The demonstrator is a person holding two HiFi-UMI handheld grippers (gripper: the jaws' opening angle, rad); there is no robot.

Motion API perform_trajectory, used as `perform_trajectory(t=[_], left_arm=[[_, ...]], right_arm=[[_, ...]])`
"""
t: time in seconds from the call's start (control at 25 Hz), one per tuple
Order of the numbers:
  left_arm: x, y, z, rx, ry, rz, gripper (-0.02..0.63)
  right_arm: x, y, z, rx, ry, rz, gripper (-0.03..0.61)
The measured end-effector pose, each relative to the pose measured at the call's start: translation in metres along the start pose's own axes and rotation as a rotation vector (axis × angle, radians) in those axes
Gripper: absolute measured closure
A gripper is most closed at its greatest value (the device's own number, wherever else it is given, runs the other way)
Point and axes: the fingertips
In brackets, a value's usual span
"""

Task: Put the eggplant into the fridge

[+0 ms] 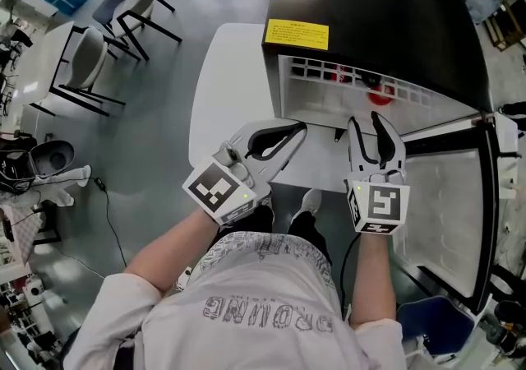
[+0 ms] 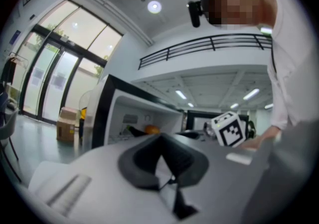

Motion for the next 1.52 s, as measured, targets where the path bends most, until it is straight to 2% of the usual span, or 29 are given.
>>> perform_trajectory(t=[0.52,0.84,1.52], left_arm=[[-0.003,-0.006,0.002,-0.002,0.02,0.021,0.607],[-0.003,-0.008,0.004,0.007,0.04,0.028,0.609],[-0.01,-0.02,0.005,0.016,0.046,0.056,0.608]], right_arm=[[0.032,-0.011,0.018,-0.01,0.11,0.046,0.46],[0.041,-0.015,0.016,-0.06,0.134,0.059,0.491],[0.038,-0.018,0.015,-0.082,0.182,0.067,0.537]])
Point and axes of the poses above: the fingertips, and each gripper's own axes: x backward along the fingers, z to its left, y out of its top, and after that the axes turned 15 degrees about -x, right-handed
